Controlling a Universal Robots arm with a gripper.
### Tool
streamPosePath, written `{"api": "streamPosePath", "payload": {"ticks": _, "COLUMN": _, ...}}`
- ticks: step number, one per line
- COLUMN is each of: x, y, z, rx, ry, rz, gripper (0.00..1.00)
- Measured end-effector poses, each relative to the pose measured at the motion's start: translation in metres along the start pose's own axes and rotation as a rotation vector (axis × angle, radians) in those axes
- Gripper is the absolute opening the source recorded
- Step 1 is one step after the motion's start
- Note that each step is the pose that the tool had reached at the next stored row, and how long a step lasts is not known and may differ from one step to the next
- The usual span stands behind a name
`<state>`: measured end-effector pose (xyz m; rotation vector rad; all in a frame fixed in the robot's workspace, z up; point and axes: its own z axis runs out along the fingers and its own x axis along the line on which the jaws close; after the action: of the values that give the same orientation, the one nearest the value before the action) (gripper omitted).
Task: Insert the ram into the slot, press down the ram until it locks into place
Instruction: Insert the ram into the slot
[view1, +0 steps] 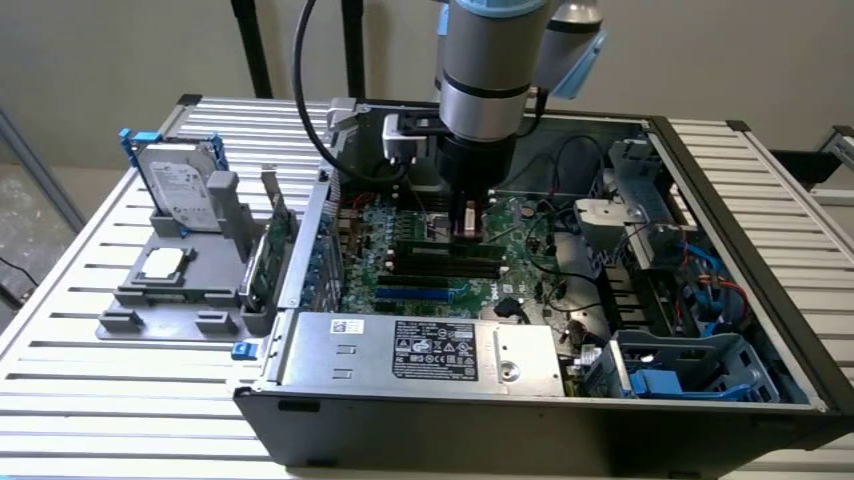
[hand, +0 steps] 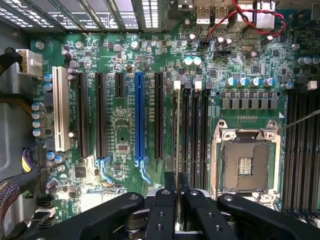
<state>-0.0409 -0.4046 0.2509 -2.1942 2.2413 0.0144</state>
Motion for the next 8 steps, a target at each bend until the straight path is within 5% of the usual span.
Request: {"api": "streamPosePath", "payload": {"ticks": 8, "x": 0.0000, "y": 0.0000, "z": 0.0041, "rx": 0.0000, "ry": -0.0001, "rz": -0.013, "gripper": 0.13}}
